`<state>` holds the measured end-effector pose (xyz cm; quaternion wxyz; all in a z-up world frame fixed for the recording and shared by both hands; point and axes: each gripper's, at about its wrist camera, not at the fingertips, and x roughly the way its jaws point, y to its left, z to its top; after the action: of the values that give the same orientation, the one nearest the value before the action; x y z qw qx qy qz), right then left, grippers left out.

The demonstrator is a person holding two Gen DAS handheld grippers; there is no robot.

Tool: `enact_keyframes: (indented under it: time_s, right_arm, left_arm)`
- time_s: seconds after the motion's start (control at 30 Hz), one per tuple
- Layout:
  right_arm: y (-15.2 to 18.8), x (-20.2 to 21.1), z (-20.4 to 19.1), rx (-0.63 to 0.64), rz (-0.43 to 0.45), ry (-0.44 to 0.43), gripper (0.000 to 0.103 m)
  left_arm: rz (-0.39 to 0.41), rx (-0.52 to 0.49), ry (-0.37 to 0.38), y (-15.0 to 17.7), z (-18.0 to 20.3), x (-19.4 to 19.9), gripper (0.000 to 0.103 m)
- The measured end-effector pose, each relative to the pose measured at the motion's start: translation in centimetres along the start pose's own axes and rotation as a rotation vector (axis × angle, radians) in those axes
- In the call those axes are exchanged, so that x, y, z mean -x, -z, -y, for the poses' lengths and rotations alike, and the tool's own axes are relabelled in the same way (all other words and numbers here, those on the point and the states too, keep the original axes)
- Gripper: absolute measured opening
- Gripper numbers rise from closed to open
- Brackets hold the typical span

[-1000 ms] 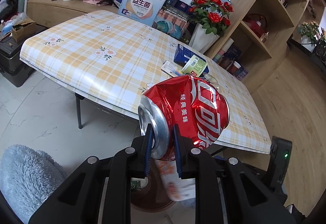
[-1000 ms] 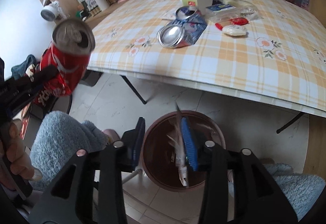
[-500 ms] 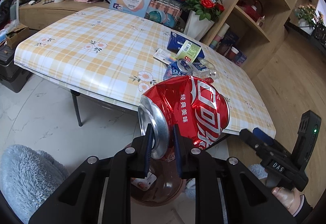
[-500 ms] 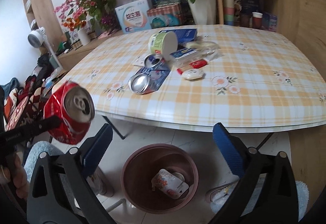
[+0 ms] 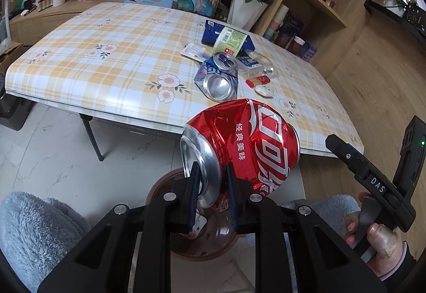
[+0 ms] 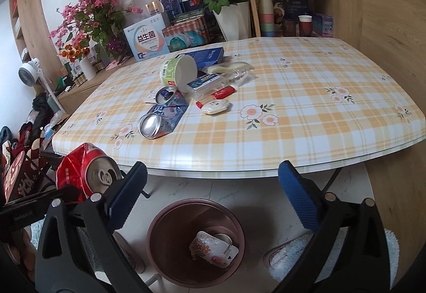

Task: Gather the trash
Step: 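Open the left tool over the brown bin to drop the red can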

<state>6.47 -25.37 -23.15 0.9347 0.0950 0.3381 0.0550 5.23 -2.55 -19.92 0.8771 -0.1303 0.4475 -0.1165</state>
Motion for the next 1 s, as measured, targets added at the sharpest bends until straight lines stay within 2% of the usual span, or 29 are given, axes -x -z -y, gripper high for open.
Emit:
enact_keyframes:
  time_s: [0.13,0.2,0.23,0.27,0.33,0.37,0.47,0.57,0.67,1.0]
  right_arm:
    - [0.0,0.0,0.3,-0.008,0.002,0.011,0.097]
    - [0.1,0.0,0.3,-0.007,0.002,0.016,0.097]
    - [0.1,-0.1,0.4,-0.007,0.000,0.020,0.097]
    - [0.1,-0.1,0.4,-0.009,-0.002,0.021,0.097]
    - [0.1,-0.1,0.4,-0.009,-0.003,0.024,0.097]
    - [0.2,-0.1,0.4,-0.009,-0.004,0.024,0.097]
    - [0.2,-0.2,0.4,-0.014,-0.007,0.025,0.097]
    - [0.2,-0.2,0.4,-0.012,-0.006,0.036,0.097]
    - [0.2,-0.2,0.2,-0.005,-0.007,0.056,0.097]
    - [-0.7,-1.0,-0.1,0.076,-0.007,0.145,0.097]
  left_arm:
    - [-0.023,-0.042,0.013,0.1,0.8,-0.7,0.020]
    - [-0.020,-0.057,0.022,0.2,1.2,-0.8,0.032]
    - [-0.017,-0.062,0.024,0.2,1.3,-0.8,0.047]
    - [-0.008,-0.067,0.027,0.2,1.4,-0.7,0.055]
    - [0.004,-0.070,0.019,0.1,1.3,-0.6,0.060]
    - [0.010,-0.069,0.005,0.0,1.2,-0.6,0.068]
    - [0.041,-0.049,-0.027,-0.1,0.5,-0.3,0.082]
    - [0.062,-0.037,-0.058,-0.2,0.0,0.1,0.091]
    - [0.087,-0.036,-0.091,-0.4,-0.5,0.6,0.095]
    - [0.164,-0.076,-0.167,-2.2,-1.8,1.5,0.097]
